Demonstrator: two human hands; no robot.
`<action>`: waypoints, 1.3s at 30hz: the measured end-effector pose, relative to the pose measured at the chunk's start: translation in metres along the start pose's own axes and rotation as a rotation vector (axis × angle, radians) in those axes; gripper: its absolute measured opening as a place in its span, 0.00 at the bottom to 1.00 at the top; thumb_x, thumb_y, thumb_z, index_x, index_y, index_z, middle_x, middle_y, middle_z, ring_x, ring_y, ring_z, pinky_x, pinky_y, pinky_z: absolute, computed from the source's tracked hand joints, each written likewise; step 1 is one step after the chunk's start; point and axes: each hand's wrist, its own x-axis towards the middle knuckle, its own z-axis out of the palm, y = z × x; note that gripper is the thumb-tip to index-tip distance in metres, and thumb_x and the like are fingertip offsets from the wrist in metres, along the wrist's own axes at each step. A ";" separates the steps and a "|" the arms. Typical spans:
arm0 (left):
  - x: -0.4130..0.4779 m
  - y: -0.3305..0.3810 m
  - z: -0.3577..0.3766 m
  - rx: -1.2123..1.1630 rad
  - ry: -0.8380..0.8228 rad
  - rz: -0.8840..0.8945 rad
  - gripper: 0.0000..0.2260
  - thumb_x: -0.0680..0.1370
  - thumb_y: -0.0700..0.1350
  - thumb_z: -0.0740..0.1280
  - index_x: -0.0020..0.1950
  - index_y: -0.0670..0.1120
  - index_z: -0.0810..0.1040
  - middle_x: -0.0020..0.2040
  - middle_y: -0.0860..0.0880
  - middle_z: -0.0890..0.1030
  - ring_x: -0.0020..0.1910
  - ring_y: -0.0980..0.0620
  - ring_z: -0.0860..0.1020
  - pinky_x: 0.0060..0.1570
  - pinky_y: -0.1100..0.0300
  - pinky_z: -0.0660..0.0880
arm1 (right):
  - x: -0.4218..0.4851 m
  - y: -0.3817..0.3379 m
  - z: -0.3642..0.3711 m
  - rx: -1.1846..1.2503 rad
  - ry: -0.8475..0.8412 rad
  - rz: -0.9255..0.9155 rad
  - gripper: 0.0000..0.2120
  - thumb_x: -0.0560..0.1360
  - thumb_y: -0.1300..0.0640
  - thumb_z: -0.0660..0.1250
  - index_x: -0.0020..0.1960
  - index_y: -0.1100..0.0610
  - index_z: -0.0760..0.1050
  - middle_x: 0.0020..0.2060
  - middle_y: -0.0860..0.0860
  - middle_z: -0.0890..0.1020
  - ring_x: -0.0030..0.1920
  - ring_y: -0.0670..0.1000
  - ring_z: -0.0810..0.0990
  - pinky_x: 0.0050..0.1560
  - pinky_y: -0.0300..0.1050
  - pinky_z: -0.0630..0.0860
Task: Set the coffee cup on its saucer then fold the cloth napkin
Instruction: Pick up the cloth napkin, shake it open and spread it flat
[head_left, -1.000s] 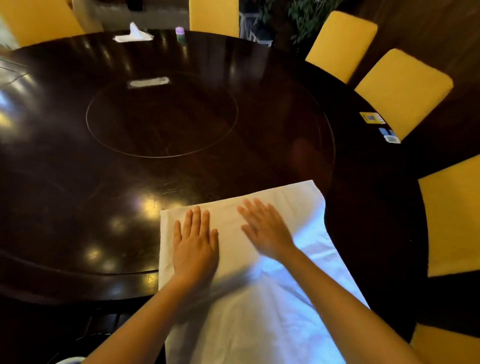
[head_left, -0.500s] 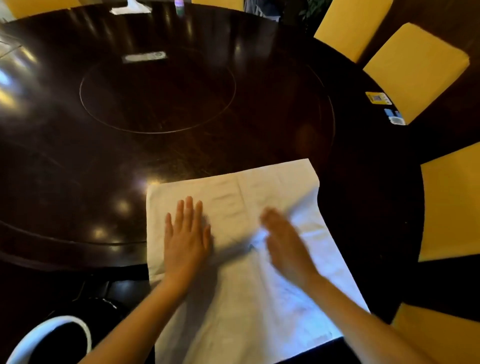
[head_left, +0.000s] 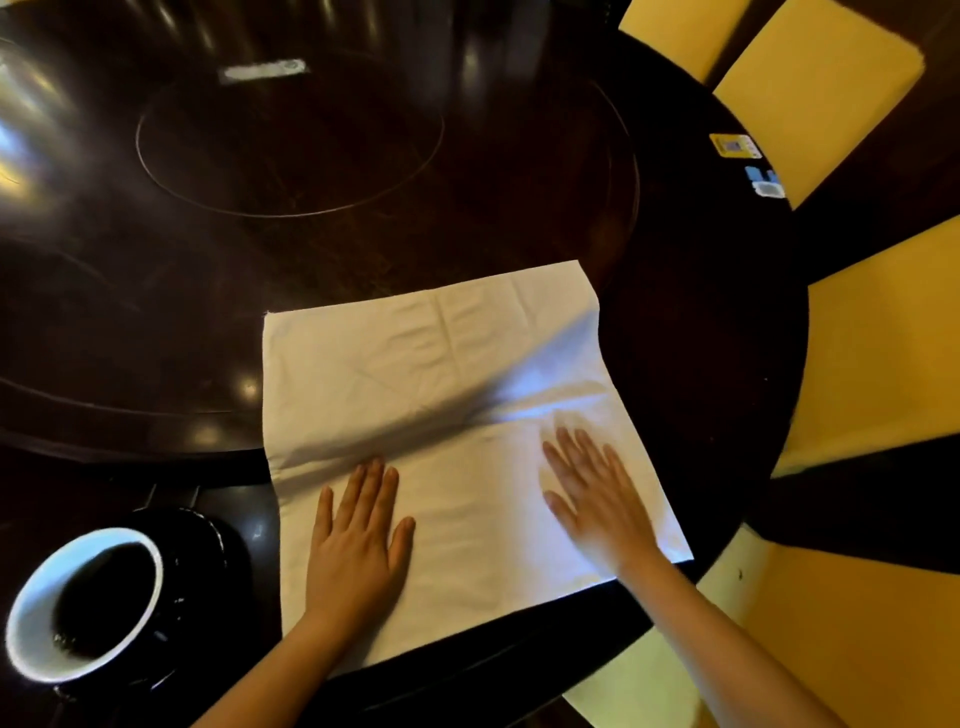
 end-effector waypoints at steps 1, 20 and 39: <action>-0.001 -0.001 0.000 0.008 0.006 0.002 0.27 0.77 0.57 0.49 0.73 0.46 0.59 0.74 0.50 0.58 0.74 0.56 0.50 0.72 0.56 0.38 | -0.004 0.011 -0.003 -0.005 -0.015 0.031 0.30 0.78 0.39 0.38 0.75 0.50 0.52 0.75 0.50 0.57 0.75 0.49 0.50 0.72 0.49 0.45; -0.027 0.007 0.005 -0.034 -0.060 -0.014 0.31 0.74 0.62 0.36 0.74 0.50 0.43 0.75 0.54 0.41 0.74 0.56 0.38 0.73 0.51 0.36 | -0.081 0.019 -0.021 0.311 0.162 0.629 0.19 0.76 0.54 0.65 0.64 0.61 0.70 0.57 0.61 0.75 0.57 0.62 0.72 0.55 0.57 0.70; -0.091 0.080 0.034 -0.077 -0.092 0.089 0.34 0.74 0.64 0.32 0.74 0.47 0.45 0.76 0.49 0.44 0.73 0.55 0.34 0.70 0.50 0.33 | -0.158 0.068 -0.039 0.593 0.183 1.038 0.09 0.73 0.65 0.63 0.52 0.67 0.71 0.50 0.68 0.79 0.50 0.67 0.77 0.41 0.50 0.67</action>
